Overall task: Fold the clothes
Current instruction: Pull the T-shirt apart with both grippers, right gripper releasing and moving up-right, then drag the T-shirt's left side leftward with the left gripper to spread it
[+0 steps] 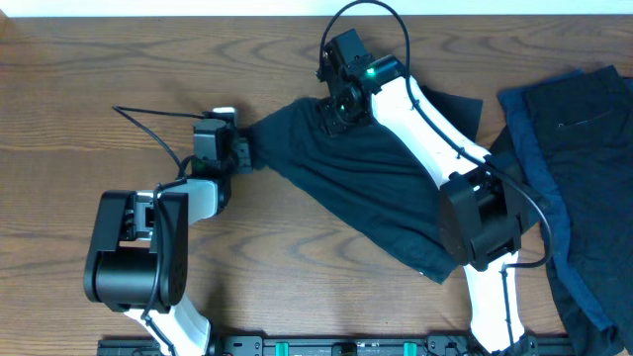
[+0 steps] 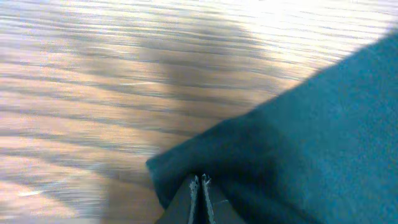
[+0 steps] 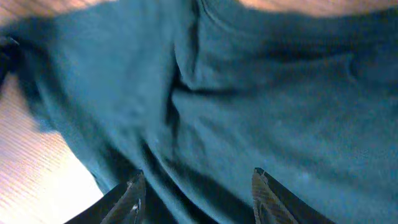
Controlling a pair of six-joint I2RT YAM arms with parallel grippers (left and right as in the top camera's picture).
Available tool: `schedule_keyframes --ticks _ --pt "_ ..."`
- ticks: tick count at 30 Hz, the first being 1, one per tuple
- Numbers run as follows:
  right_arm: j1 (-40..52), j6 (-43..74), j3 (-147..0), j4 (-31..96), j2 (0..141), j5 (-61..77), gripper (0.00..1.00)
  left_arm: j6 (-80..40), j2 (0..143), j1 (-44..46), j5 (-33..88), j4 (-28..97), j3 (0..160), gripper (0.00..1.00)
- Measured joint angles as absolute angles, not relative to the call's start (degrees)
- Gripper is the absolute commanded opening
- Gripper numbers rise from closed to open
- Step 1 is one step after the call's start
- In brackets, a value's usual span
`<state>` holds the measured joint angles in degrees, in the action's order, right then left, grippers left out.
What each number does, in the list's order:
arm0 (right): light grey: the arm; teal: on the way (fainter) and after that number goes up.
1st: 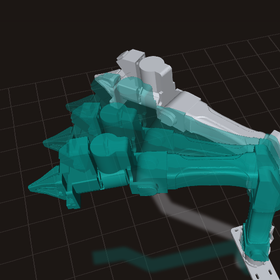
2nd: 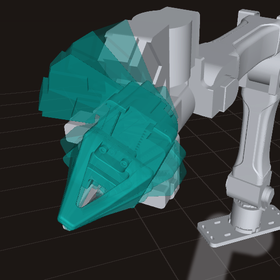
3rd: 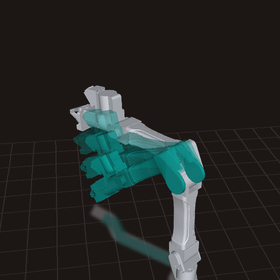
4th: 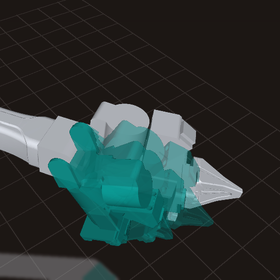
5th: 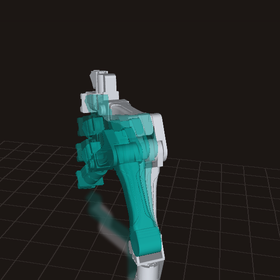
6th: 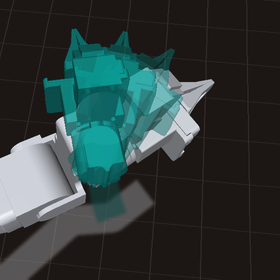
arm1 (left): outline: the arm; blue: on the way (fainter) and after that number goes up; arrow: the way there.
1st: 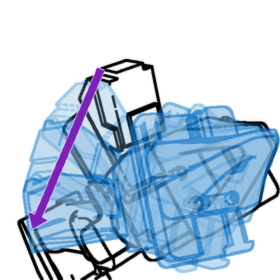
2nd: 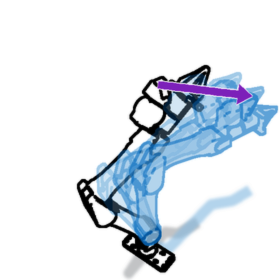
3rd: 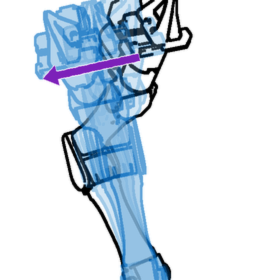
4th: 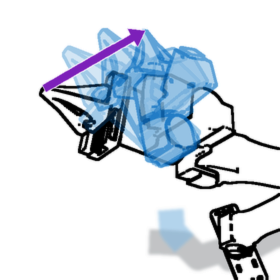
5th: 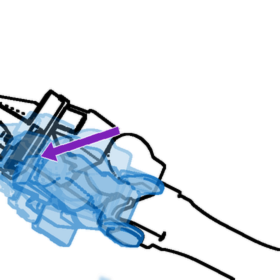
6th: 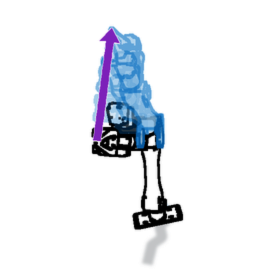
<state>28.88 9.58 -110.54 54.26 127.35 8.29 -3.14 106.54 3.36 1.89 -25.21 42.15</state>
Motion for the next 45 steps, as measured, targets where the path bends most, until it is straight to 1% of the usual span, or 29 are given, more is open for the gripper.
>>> schedule_keyframes --ticks 9,10,12,13,17,22,25,27,28,29,30,31,33,37,39,45 --pt "28.88 9.37 -110.54 56.97 127.35 6.57 0.54 -3.16 107.44 -1.98 -2.09 -27.51 42.15 0.07" --pt "28.88 9.37 -110.54 56.97 127.35 6.52 0.54 -3.16 107.42 -2.24 -2.2 -27.51 42.15 0.08" --pt "28.88 9.34 -110.54 56.95 127.35 6.44 0.55 -3.05 106.96 -2.55 -2.52 -27.03 42.13 0.13" --pt "28.88 9.19 -110.54 56.86 127.35 6.39 0.55 -3.07 106.24 -2.55 -2.72 -26.35 42.0 0.14" --pt "28.8 8.62 -110.54 56.45 127.35 6.37 0.55 -3.18 98.06 -2.52 -2.42 -21.56 41.34 0.14" --pt "27.38 8.73 -110.63 57.32 127.35 6.44 0.55 -3.66 82.91 -1.65 3.81 -14.35 41.45 0.13" --pt "24.62 9.02 -111.24 59.0 127.33 6.44 0.54 -4.08 79.26 0.21 7.53 -11.84 41.52 0.12" --pt "21.85 9.17 -111.79 60.07 127.13 6.33 0.55 -4.32 79.55 1.85 9.23 -10.33 41.52 0.1" --pt "20.53 9.21 -111.81 60.58 126.82 6.39 0.56 -4.36 80.09 2.48 9.85 -10.0 41.52 0.09" --pt "19.0 9.3 -111.81 61.39 126.34 6.31 0.64 -4.36 81.03 3.33 10.35 -9.89 41.52 0.09" --pt "17.21 9.67 -111.81 62.24 125.67 6.28 0.79 -4.45 82.08 4.08 10.66 -9.91 41.52 0.1" --pt "16.01 9.91 -111.81 62.78 125.1 6.24 0.84 -4.47 83.15 4.73 10.92 -10.09 41.52 0.1" --pt "12.29 9.89 -111.83 64.53 123.37 6.13 0.88 -4.49 86.06 5.93 11.46 -11.29 41.52 0.09" --pt "5.91 10.15 -112.57 67.29 121.03 6.09 0.93 -4.47 93.01 6.59 11.92 -15.9 41.52 0.09" --pt "3.03 10.15 -112.81 68.66 120.57 6.13 0.98 -4.49 96.09 6.59 11.51 -17.87 41.52 0.09" --pt "-1.69 10.15 -112.84 70.7 120.53 6.24 0.99 -4.49 103.66 6.57 7.7 -20.84 41.52 0.1"
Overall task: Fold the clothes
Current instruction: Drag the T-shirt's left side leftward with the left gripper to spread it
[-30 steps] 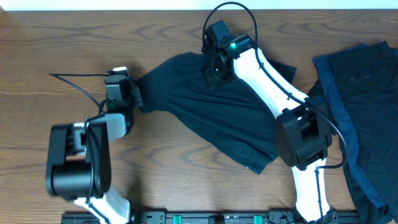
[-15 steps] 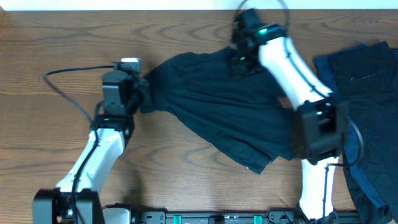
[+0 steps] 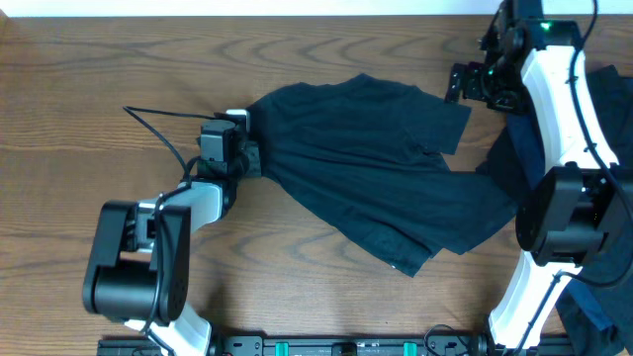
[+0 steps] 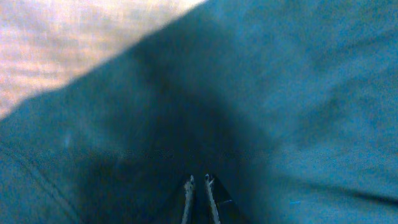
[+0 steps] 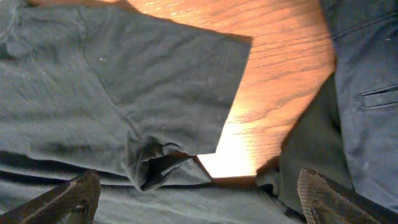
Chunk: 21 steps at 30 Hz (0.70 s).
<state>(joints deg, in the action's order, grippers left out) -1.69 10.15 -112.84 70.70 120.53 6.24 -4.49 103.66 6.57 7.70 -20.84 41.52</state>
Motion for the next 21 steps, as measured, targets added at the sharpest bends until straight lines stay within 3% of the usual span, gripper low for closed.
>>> schedule_keyframes --ticks 6,17,21 --pt "-2.02 10.15 -112.84 70.72 120.53 6.59 0.99 -6.94 104.14 6.66 5.67 -15.9 43.24 0.1" --pt "-2.02 10.15 -112.84 70.7 120.53 6.66 0.99 -27.66 100.51 4.25 1.1 4.6 46.65 0.06" --pt "-2.02 10.15 -112.84 70.72 120.53 6.66 0.99 -29.8 99.24 3.79 0.38 9.96 47.07 0.1"
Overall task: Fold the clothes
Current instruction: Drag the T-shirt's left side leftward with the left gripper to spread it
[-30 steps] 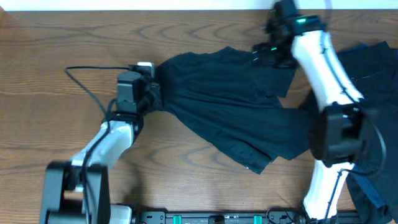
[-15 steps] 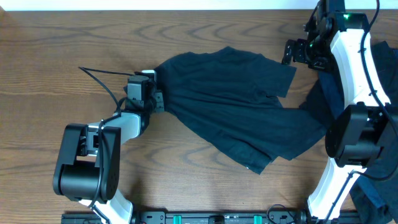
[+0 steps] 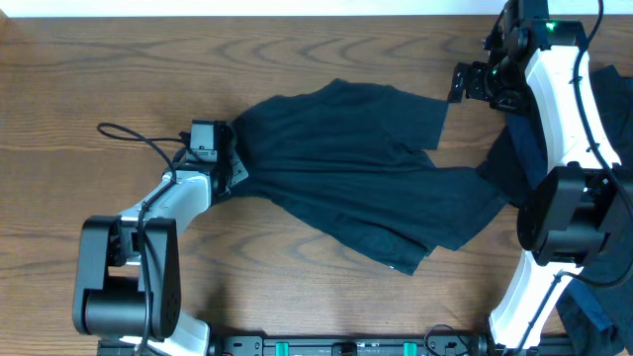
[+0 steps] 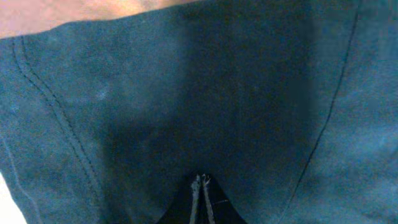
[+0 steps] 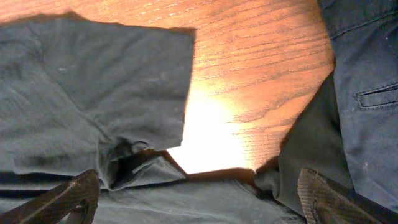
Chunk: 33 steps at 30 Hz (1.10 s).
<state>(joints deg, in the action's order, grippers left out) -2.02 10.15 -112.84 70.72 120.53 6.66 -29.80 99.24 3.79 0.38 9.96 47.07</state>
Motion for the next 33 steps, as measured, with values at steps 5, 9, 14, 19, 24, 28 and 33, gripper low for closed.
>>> schedule_keyframes --ticks 5,9,14,19,24,28,33 --pt "-2.02 10.15 -112.84 70.7 120.53 6.66 0.99 -30.33 96.12 3.79 -0.4 14.92 46.04 0.44" --pt "-2.02 10.15 -112.84 70.7 120.53 6.66 0.99 -31.09 92.29 3.73 -0.45 17.8 43.64 0.93" --pt "-2.02 10.17 -112.84 70.7 120.53 6.68 0.99 -30.52 86.96 3.42 -0.43 20.05 41.58 0.96" --pt "-2.02 10.15 -112.84 70.7 120.53 6.66 0.99 -29.08 79.53 3.42 -0.93 20.75 41.56 0.91" --pt "-2.02 10.15 -112.84 70.7 120.53 6.66 0.99 -28.42 75.4 3.42 -4.21 18.7 41.56 0.3" --pt "-2.02 10.15 -112.84 70.74 120.53 6.68 0.99 -26.2 77.43 3.4 -3.9 7.42 41.39 0.11" --pt "-2.02 10.17 -112.84 70.7 120.53 6.79 0.99 -22.06 84.42 3.44 1.17 -9.69 41.58 0.08"
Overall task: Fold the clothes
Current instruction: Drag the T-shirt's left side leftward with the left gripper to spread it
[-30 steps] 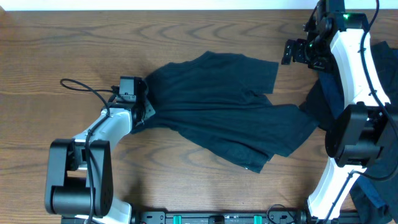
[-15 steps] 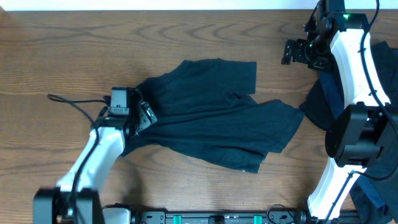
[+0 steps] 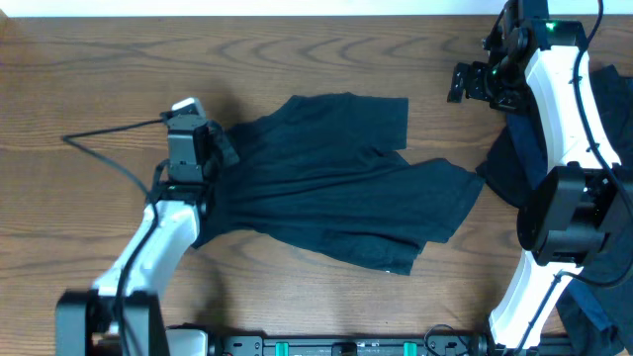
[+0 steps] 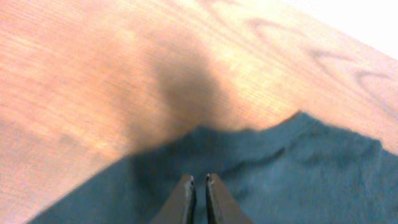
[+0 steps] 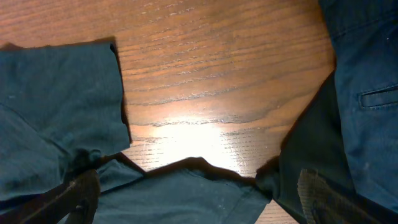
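Note:
A dark teal shirt lies spread across the middle of the table, one short sleeve pointing to the far side. My left gripper is at the shirt's left edge. In the left wrist view its fingers stand almost together, with dark cloth around and between them. My right gripper hangs at the far right, off the shirt. Its fingers are wide apart with nothing between them, above bare wood and the shirt's right part.
A pile of dark blue clothes lies at the right edge, and a pocket on it shows in the right wrist view. The wooden table reaches left and far of the shirt. A black cable trails left from the left arm.
The shirt now lies further left and flatter, its sleeve drawn away from the right gripper. My left gripper, still on its edge, has moved left and slightly farther back. The right arm has not moved.
First my left gripper held the shirt's left edge while the right stood open over its upper middle. Then the right was away at the far right and the shirt lay wider. Since then the left has shifted the shirt leftwards in two steps.

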Controlling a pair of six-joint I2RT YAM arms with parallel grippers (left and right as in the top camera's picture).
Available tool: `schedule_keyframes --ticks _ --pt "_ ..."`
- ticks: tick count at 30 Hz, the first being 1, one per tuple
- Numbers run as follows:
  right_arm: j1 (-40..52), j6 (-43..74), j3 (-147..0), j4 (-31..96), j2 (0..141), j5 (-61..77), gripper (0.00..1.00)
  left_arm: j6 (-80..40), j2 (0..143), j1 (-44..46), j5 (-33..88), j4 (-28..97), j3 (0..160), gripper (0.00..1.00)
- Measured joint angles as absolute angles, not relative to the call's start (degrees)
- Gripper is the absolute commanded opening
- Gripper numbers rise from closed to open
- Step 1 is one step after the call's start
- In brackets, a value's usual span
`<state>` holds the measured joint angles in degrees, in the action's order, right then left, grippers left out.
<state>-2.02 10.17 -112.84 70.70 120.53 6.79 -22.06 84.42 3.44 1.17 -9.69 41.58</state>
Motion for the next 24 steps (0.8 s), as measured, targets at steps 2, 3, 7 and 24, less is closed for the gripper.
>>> schedule_keyframes --ticks 2,3,7,24 --pt "-2.02 10.15 -112.84 70.7 120.53 6.81 0.99 -21.23 88.14 3.42 2.24 -14.2 41.63 0.08" --pt "-2.02 10.15 -112.84 70.7 120.53 6.81 0.99 -20.93 90.3 3.42 2.7 -15.92 41.63 0.08" --pt "-2.02 10.15 -112.84 70.7 120.53 6.83 0.99 -19.81 98.83 3.42 4.47 -20.03 41.63 0.08" --pt "-2.02 10.15 -112.84 70.7 120.53 6.83 0.99 -16.19 106.26 -5.1 -0.32 -20.58 43.72 0.07"
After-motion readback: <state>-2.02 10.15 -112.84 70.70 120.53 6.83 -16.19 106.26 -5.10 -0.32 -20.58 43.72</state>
